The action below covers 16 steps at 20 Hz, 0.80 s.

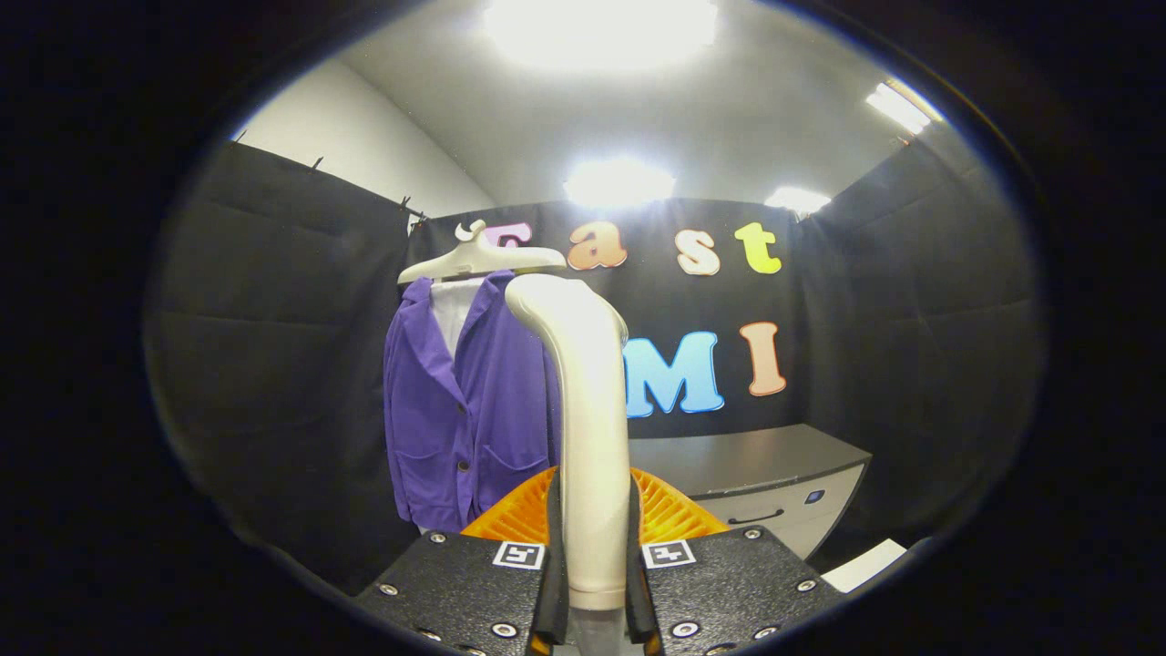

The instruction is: Iron the clothes twice with a garment steamer, once on the left side and once on the right side.

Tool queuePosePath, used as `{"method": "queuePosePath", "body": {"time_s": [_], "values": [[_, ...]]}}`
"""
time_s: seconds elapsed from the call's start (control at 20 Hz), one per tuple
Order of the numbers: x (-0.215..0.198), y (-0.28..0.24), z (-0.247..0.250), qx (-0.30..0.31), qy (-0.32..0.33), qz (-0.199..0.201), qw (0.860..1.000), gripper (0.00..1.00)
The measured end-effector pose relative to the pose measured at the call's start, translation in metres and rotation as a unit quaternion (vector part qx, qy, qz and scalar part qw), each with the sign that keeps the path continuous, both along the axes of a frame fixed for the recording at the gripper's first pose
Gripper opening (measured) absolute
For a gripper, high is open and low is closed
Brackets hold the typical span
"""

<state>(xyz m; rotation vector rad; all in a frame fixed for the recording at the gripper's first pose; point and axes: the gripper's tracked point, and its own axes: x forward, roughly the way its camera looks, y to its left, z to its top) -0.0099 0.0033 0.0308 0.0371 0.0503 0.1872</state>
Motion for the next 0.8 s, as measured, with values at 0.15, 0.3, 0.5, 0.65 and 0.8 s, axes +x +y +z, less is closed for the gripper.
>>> {"method": "queuePosePath", "body": {"time_s": [0.15, 0.3, 0.5, 0.65, 0.8], "values": [[0.005, 0.0, 0.002, -0.01, -0.004, -0.015, 1.0, 0.24], [0.006, 0.01, -0.007, -0.023, 0.003, -0.018, 1.0, 0.25], [0.004, 0.028, -0.022, -0.038, 0.016, -0.006, 0.999, 0.25], [0.006, 0.033, -0.03, -0.043, 0.025, -0.003, 0.999, 0.25], [0.013, 0.035, -0.04, -0.031, 0.041, -0.003, 0.999, 0.25]]}}
